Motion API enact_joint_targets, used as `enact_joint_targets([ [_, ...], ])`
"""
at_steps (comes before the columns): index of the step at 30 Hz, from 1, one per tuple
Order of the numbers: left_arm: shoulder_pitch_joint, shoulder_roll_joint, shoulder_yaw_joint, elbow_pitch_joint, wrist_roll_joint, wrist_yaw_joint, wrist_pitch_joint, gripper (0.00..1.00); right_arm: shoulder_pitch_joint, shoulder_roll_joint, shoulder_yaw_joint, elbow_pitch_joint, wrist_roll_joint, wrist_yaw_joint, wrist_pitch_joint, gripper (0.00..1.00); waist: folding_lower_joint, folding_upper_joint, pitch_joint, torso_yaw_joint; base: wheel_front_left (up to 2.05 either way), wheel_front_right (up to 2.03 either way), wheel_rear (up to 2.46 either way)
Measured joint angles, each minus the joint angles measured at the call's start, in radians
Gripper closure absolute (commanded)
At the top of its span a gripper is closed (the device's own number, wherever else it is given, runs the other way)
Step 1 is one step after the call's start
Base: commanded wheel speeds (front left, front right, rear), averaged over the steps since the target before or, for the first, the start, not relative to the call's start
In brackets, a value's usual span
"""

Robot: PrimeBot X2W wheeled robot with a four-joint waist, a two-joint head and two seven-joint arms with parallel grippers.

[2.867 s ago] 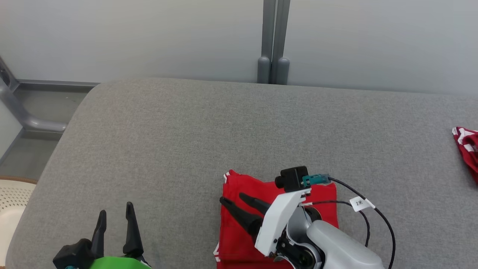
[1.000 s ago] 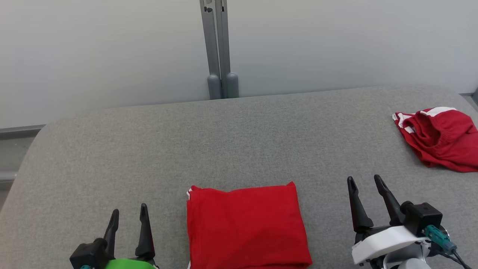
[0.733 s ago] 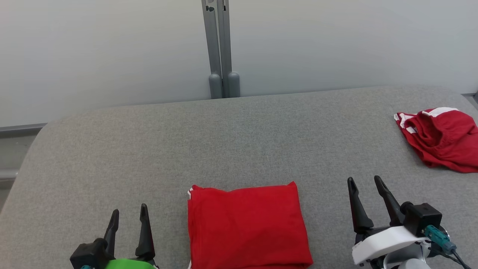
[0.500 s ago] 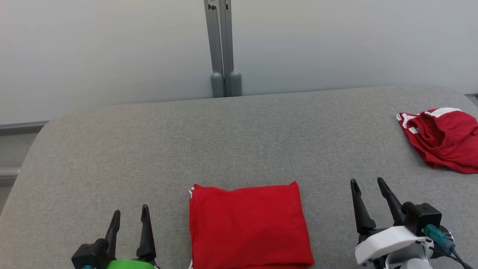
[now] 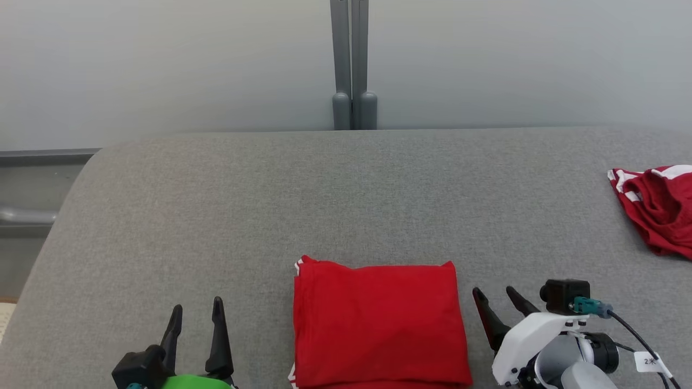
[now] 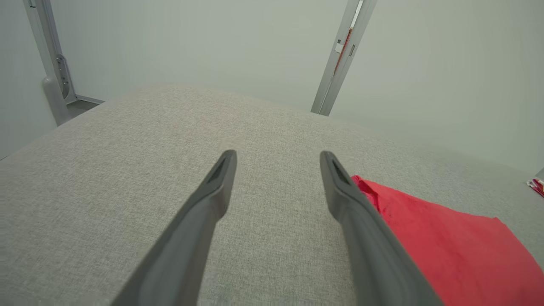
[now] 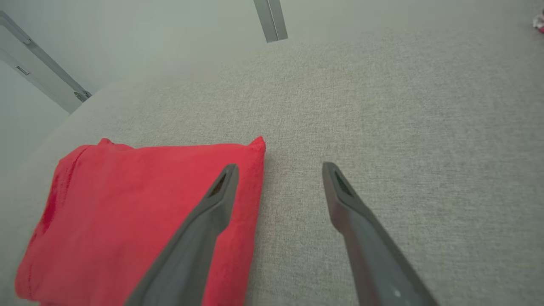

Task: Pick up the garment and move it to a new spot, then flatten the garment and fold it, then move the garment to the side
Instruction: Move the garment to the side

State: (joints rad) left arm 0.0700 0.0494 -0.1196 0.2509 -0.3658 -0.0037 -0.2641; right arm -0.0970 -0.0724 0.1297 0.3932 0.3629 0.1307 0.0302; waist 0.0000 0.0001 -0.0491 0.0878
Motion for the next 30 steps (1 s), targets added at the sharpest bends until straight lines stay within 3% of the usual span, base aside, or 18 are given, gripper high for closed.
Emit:
enact_joint_targets([
  [5,-0.002,0.0,-0.009,0.006,-0.003,0.004,0.0,0.0,-0.019,-0.036,0.07,0.043,0.093,0.0,0.137,0.0,0.0,0.0,0.012,0.049,0.0,0.0,0.0],
  [16,0.0,0.0,-0.004,0.009,-0.002,0.004,0.0,0.0,-0.077,-0.048,0.128,0.159,0.2,0.0,0.221,0.0,0.0,0.0,0.02,0.104,0.0,0.0,0.0],
  [17,0.0,0.0,-0.004,0.009,-0.002,0.004,0.0,0.0,-0.083,-0.048,0.133,0.168,0.202,0.0,0.221,0.17,0.0,0.0,0.021,0.103,0.0,0.0,0.0],
  [18,0.0,0.0,-0.003,0.01,-0.001,0.004,0.0,0.0,-0.09,-0.047,0.138,0.179,0.211,0.0,0.218,0.53,0.0,0.0,0.021,0.102,0.0,0.0,0.0],
  [20,0.001,0.0,-0.003,0.011,0.0,0.003,0.0,0.0,-0.103,-0.045,0.151,0.196,0.219,0.0,0.208,0.89,0.0,0.0,0.022,0.097,0.0,0.0,0.0],
  [21,0.001,0.0,-0.002,0.011,0.0,0.003,0.0,0.0,-0.109,-0.045,0.158,0.205,0.219,0.0,0.2,1.0,0.0,0.0,0.022,0.094,0.0,0.0,0.0],
  [30,0.004,0.0,-0.004,0.003,0.006,0.001,0.0,0.0,-0.169,-0.114,0.19,0.215,0.244,0.001,0.138,1.0,0.0,0.0,0.029,0.008,0.0,0.0,0.0],
])
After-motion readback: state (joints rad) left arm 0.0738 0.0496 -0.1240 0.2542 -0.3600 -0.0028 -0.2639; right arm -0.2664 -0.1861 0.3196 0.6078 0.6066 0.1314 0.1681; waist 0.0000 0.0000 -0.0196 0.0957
